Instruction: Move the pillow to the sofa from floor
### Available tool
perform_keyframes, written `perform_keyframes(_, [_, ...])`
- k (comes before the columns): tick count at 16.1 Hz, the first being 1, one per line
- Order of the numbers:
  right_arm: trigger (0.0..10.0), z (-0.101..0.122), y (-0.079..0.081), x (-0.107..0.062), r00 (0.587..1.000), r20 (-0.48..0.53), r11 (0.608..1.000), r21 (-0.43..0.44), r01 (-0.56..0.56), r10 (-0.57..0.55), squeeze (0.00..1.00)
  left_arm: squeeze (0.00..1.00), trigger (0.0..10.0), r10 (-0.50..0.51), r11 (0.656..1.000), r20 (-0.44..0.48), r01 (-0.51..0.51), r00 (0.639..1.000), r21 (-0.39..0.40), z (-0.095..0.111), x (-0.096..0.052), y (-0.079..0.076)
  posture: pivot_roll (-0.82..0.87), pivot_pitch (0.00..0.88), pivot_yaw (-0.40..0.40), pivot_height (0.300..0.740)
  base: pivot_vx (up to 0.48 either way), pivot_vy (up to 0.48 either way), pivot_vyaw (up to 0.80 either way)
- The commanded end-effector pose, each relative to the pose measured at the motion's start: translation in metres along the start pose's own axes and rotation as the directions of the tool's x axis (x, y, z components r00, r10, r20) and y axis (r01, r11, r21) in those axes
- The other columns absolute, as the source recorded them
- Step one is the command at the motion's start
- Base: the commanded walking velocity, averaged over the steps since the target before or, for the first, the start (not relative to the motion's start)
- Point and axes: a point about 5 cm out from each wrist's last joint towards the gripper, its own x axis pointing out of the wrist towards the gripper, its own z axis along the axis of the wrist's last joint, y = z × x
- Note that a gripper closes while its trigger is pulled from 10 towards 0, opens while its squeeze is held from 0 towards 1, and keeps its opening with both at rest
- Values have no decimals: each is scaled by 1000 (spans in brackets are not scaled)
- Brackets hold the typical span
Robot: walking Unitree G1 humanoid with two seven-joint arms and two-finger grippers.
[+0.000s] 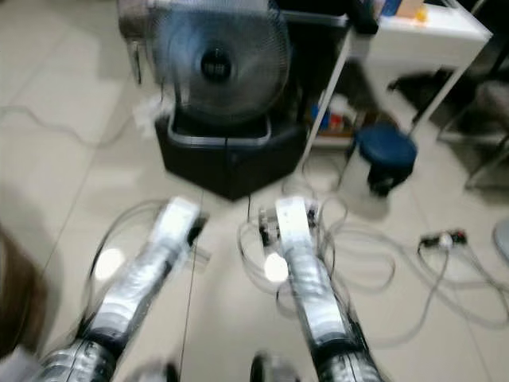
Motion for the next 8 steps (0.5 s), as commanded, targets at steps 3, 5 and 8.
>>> perform_keyframes(3, [10000, -64, -34, -33, 975, -210, 987, 119, 106, -79, 0, 0, 10000, 42, 985, -69, -53, 997, -162, -46, -36, 17, 84, 113, -78, 740, 0, 0, 0])
perform_keyframes(5, [10000, -71, -20, -35, 970, -243, 996, 91, 18, 5, 0, 0, 10000, 115, 982, -14, -116, 993, -149, -35, -37, 29, 90, 106, -80, 740, 0, 0, 0])
perform_keyframes(8, [10000, -64, -42, -31, 974, -210, 987, 118, 107, -80, 0, 0, 10000, 42, 992, -54, -48, 998, -115, -51, -50, 20, 96, 103, -84, 740, 0, 0, 0])
